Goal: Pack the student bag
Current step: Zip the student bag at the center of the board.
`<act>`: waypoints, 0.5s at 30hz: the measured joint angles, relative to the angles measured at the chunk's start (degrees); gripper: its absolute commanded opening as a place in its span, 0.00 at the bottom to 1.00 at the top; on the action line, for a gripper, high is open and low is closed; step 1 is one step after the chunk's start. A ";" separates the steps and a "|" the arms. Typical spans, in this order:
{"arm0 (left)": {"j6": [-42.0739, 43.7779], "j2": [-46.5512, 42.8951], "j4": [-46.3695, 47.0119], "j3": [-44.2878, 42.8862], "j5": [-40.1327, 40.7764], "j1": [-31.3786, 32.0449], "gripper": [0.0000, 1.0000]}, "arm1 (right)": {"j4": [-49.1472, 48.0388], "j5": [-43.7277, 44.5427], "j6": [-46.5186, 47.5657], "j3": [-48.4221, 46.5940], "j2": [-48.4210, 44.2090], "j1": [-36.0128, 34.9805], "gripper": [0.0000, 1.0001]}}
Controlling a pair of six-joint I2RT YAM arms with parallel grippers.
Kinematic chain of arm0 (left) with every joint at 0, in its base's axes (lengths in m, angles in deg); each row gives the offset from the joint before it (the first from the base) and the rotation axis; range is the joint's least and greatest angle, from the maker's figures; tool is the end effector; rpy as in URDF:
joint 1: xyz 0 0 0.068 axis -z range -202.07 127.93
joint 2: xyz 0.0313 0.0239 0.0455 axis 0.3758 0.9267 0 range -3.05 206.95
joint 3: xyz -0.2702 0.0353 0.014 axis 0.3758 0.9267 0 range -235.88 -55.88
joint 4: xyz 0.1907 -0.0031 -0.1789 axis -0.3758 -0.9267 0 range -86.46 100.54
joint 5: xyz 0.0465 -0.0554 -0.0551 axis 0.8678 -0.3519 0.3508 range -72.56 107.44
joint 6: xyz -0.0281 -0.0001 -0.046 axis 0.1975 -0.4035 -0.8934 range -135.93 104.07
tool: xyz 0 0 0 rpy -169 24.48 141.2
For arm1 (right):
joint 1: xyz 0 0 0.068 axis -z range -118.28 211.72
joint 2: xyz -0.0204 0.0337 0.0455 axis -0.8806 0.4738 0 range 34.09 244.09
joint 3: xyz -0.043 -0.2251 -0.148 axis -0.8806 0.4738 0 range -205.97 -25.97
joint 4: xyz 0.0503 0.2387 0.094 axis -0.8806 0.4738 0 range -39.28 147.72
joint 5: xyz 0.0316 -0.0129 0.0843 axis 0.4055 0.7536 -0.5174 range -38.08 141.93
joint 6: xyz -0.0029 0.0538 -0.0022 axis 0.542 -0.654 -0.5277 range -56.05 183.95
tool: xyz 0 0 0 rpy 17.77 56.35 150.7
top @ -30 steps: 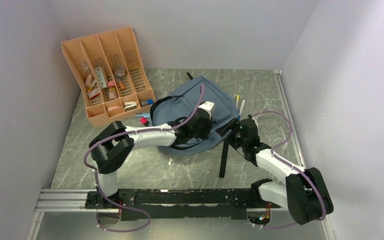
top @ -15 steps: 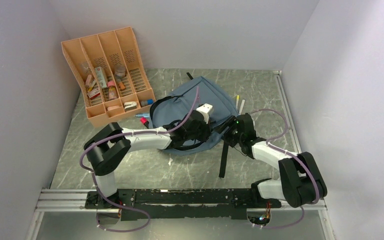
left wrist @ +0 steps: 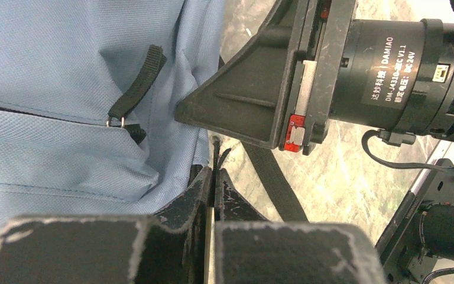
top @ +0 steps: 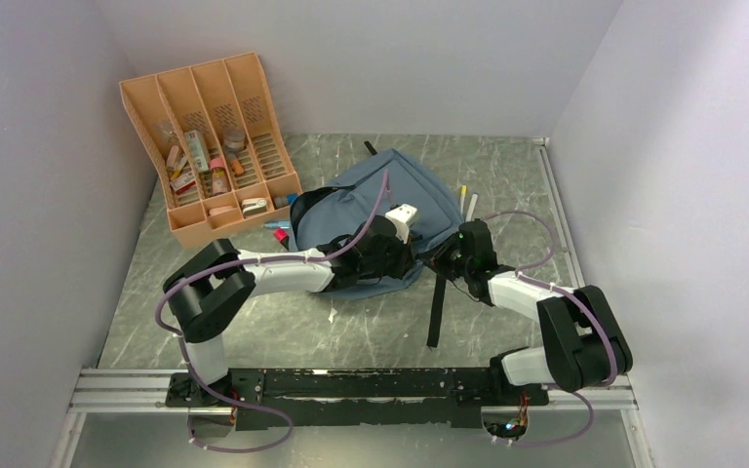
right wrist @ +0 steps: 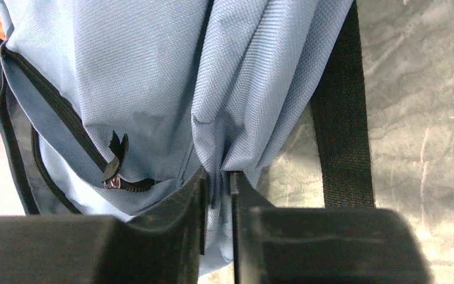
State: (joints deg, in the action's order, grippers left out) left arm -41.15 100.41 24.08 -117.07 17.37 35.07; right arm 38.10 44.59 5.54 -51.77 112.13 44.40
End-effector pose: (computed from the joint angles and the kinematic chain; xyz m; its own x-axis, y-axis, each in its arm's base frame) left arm 0.2166 -0.3354 0.1973 -0.5940 0.1345 -0.7931 0.6495 0.6619 -0.3742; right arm 0.2344 0.0779 0.1451 -0.6504 0.6822 -0.3341 0.3148 0.6424 0.6987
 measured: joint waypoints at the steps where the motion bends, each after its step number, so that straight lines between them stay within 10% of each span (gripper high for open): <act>1: 0.17 -0.07 -0.02 0.02 0.00 0.00 0.05 | -0.13 0.02 -0.07 0.00 0.00 0.00 0.05; 15: 0.85 -7.52 -3.41 4.20 4.22 0.00 0.05 | 0.70 1.53 1.33 -0.02 -1.11 -0.04 0.00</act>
State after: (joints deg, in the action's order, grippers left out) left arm -40.29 92.90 20.67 -112.87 21.58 35.07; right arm 38.80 46.12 6.87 -51.79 111.02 44.35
